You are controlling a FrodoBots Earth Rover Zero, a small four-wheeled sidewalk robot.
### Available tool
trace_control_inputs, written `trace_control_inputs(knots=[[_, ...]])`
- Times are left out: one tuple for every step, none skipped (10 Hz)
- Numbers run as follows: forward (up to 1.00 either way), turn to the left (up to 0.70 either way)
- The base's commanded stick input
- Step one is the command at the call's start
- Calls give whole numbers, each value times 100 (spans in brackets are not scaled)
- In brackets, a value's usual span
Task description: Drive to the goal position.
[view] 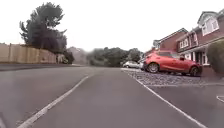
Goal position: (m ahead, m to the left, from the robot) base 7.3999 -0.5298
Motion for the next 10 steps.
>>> trace_control_inputs(knots=[[100, 0], [100, 0], [100, 0], [100, -22], [100, -40], [100, -39], [100, -23], [100, 0], [100, 0], [100, 0]])
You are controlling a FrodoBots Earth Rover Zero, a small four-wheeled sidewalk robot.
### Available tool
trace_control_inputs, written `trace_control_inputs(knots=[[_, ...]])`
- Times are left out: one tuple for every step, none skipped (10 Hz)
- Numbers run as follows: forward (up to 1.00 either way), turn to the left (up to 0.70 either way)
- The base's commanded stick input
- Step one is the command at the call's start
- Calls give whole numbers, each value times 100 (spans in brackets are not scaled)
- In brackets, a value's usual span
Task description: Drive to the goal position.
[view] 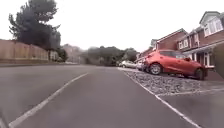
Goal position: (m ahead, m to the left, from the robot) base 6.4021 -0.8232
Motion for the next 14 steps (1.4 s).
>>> trace_control_inputs(knots=[[100, 0], [100, 0], [100, 0], [100, 0], [100, 0], [100, 0], [100, 0], [100, 0], [100, 0], [100, 0], [100, 0], [100, 0], [100, 0], [100, 0]])
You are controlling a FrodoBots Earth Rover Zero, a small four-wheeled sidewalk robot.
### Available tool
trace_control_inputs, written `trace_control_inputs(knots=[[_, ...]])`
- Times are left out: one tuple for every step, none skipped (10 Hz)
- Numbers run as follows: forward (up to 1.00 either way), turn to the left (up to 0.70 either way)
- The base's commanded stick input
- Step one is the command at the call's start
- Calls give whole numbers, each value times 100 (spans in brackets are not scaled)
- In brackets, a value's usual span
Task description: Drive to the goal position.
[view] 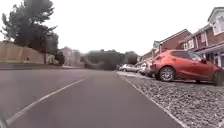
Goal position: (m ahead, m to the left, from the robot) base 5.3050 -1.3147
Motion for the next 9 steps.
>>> trace_control_inputs(knots=[[100, 0], [100, 0], [100, 0], [100, 0], [100, 0], [100, 0], [100, 0], [100, 0], [100, 0]])
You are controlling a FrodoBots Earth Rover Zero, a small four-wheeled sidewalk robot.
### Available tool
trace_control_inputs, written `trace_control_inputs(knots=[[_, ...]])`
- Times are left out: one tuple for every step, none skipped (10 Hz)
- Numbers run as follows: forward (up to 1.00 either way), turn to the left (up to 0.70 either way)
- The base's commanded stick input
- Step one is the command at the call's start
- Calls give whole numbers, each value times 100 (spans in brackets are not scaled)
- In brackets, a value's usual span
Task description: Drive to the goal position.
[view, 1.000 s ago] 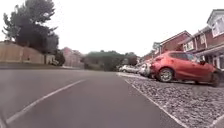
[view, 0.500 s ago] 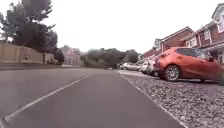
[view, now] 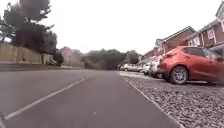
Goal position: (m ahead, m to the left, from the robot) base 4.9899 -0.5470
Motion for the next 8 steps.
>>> trace_control_inputs(knots=[[100, 0], [100, 0], [100, 0], [100, 0], [100, 0], [100, 0], [100, 0], [100, 0]])
